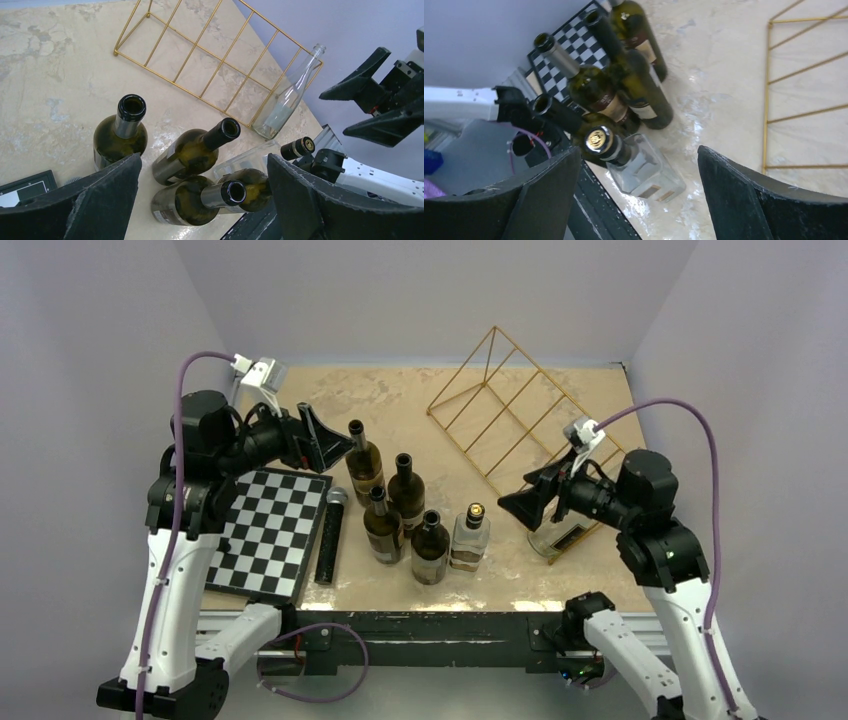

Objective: Put the wine bottle on the wine rack

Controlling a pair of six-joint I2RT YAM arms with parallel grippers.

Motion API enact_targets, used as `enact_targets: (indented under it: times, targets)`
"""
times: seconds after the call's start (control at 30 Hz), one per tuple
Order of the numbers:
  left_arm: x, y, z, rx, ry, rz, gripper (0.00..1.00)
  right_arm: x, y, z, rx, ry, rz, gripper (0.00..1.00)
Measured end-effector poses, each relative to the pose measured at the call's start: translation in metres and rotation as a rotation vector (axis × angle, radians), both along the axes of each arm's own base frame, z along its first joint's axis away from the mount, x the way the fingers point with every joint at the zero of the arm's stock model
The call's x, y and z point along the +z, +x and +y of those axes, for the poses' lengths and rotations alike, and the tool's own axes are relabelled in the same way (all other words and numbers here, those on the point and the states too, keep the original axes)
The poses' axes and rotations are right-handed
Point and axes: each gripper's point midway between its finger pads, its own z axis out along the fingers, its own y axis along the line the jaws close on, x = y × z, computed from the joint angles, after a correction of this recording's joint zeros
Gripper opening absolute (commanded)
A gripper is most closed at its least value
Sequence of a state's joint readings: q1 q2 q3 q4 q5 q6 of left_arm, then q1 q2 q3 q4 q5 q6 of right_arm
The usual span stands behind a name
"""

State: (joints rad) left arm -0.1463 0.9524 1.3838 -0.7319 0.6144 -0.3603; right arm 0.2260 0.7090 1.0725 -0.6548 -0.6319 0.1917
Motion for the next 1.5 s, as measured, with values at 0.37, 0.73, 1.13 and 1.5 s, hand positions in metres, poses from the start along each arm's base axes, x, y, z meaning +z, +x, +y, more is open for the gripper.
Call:
enact_targets:
  times: [0.37,0.73,1.13,1.5]
  targets:
    - [-0.008,0.007,0.0,0.006,0.01,0.03,0.99,-0.029,-0.016,0.059,0.208,-0.096,-0.108,0.87]
    - [-0.023,0.015,0.004,0.037,0.034,0.087,0.99,-0.079,0.005,0.08,0.166,-0.238,-0.104,0.71]
    - [-0.026,0.016,0.005,0.04,0.041,0.098,0.99,-0.079,0.007,0.069,0.099,-0.245,-0.152,0.0]
    - [-0.012,0.001,0.004,0.024,0.024,0.043,0.99,-0.075,0.012,0.043,-0.054,-0.301,-0.045,0.0]
